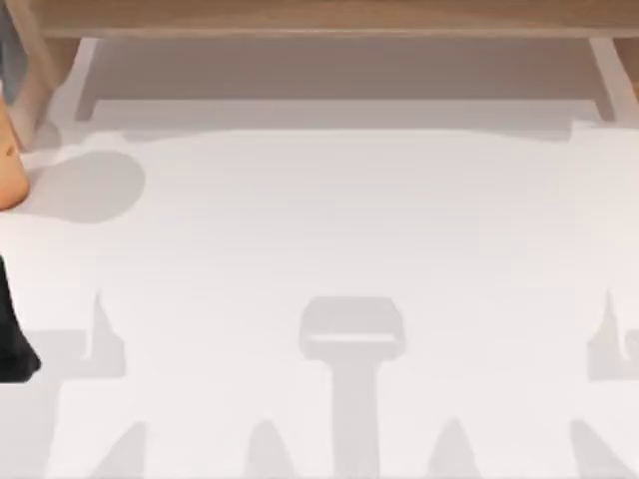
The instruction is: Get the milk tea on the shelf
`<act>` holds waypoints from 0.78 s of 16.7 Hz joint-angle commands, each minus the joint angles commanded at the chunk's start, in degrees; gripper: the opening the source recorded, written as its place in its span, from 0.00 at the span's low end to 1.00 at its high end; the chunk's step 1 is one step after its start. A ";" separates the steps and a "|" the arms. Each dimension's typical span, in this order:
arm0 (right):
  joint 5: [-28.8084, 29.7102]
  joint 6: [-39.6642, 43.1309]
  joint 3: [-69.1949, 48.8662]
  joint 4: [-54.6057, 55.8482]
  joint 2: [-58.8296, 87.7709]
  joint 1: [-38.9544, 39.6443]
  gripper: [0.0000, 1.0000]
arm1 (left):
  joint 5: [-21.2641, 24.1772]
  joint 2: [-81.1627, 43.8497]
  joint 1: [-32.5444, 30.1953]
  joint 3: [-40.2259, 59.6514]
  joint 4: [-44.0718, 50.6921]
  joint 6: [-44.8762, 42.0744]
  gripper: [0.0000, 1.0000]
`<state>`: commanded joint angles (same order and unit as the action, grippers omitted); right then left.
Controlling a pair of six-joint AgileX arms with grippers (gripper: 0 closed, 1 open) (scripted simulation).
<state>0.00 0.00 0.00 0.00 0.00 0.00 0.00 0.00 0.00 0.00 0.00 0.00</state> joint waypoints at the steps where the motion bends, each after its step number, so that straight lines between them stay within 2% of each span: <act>1: 0.00 0.00 0.00 0.00 0.00 0.00 1.00 | 0.00 0.00 0.00 0.00 0.00 0.00 1.00; 4: 0.00 0.00 0.00 0.00 0.00 0.00 1.00 | 0.48 -1.75 0.31 0.54 -1.71 0.08 1.00; 7: 0.00 0.00 0.00 0.00 0.00 0.00 1.00 | 2.17 -8.98 1.64 2.44 -8.17 0.13 1.00; 13: 0.00 0.00 0.00 0.00 0.00 0.00 1.00 | 7.55 -37.66 6.65 8.38 -29.97 -0.56 1.00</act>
<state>0.00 0.00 0.00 0.00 0.00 0.00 7.55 -37.66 6.65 8.38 -29.97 -0.56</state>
